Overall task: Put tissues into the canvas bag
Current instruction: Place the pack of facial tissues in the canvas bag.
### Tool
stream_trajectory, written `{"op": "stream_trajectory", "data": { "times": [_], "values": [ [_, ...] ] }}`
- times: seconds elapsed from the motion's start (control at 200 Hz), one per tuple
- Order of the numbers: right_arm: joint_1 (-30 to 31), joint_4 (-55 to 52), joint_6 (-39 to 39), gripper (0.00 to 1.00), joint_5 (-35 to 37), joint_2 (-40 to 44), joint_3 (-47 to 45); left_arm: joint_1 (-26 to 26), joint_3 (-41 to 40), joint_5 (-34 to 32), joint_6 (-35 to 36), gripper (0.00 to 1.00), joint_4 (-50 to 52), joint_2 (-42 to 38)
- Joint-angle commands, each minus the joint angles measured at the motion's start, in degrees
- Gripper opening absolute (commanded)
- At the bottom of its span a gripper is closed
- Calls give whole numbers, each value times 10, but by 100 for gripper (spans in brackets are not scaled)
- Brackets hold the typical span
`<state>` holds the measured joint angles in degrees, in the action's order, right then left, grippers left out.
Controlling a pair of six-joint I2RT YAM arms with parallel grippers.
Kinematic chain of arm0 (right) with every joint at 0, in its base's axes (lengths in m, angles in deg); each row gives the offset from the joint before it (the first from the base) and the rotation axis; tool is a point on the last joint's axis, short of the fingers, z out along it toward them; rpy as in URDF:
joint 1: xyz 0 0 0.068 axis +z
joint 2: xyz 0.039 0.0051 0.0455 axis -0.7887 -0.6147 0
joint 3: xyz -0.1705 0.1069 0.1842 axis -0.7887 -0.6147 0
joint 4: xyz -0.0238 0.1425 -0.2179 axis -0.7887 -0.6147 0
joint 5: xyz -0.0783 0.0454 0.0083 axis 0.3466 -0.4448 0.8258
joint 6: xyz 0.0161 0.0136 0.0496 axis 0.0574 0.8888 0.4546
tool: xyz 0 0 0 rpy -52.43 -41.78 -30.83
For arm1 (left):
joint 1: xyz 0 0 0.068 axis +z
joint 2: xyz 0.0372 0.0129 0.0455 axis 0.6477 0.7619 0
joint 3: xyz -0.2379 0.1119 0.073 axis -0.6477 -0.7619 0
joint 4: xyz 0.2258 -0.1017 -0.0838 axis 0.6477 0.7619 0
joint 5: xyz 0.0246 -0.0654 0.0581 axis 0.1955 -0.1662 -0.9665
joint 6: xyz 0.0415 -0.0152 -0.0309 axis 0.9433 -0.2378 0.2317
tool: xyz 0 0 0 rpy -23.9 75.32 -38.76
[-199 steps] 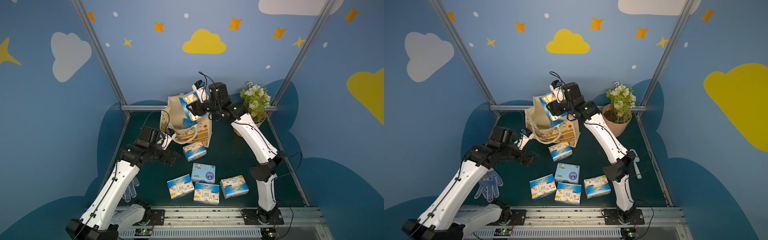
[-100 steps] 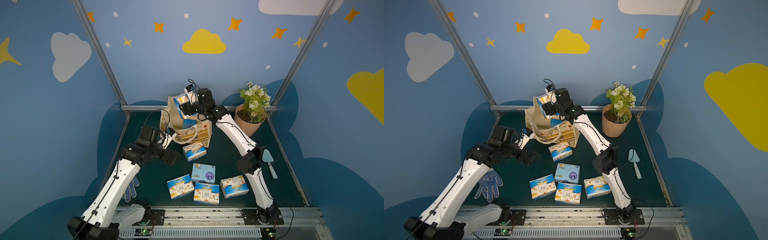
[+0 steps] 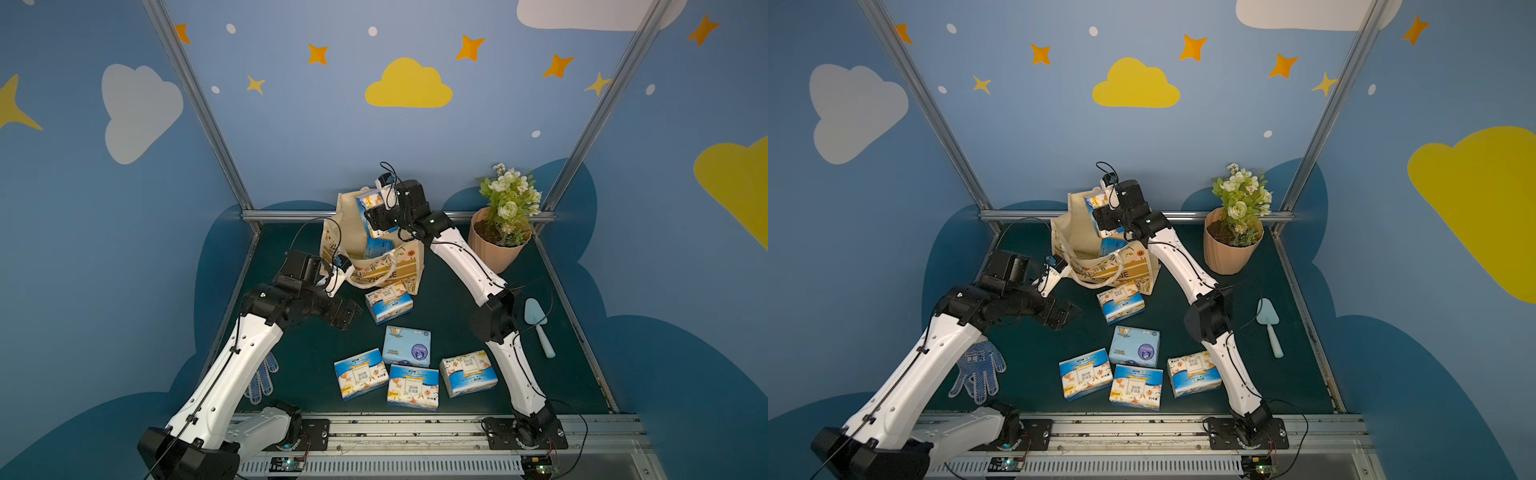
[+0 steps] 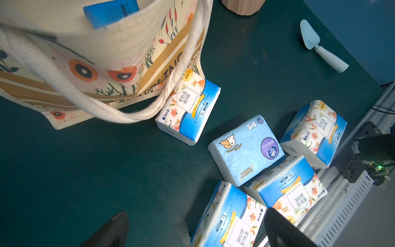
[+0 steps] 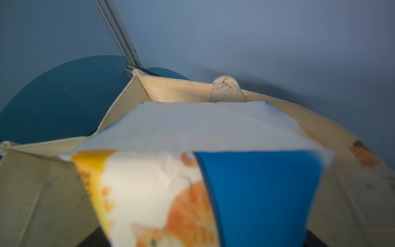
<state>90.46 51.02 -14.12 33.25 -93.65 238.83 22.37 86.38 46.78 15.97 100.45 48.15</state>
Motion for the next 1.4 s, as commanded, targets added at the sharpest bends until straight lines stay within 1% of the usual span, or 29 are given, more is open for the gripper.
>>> {"op": "stream_trajectory", "data": {
  "times": [0.0, 0.205, 0.701, 0.976, 1.031, 1.126, 1.257, 1.317, 1.397],
  "values": [
    [0, 20, 9, 85, -2, -5, 20, 3, 13, 7, -1, 100, -2, -1],
    [0, 16, 7, 89, -3, -4, 20, 2, 11, 7, -2, 100, -3, -3],
    [1, 17, 6, 91, -20, 7, 22, 2, 15, 10, -3, 100, -4, 1],
    [6, 13, -5, 91, -13, 42, 22, 1, 22, 10, 5, 100, 4, 7],
    [6, 9, -7, 91, -8, 56, 23, 1, 26, 7, 19, 100, 15, 7],
    [5, -9, -11, 92, 9, 87, 26, -1, 41, -9, 68, 100, 58, 6],
    [5, -65, -19, 92, 44, 148, 25, -3, 51, -16, 161, 100, 144, -9],
    [5, -95, -20, 93, 70, 179, 19, -13, 46, -25, 210, 100, 185, -21],
    [3, -125, -17, 94, 84, 230, -8, -37, 36, -42, 243, 100, 226, -30]
  ]
}}
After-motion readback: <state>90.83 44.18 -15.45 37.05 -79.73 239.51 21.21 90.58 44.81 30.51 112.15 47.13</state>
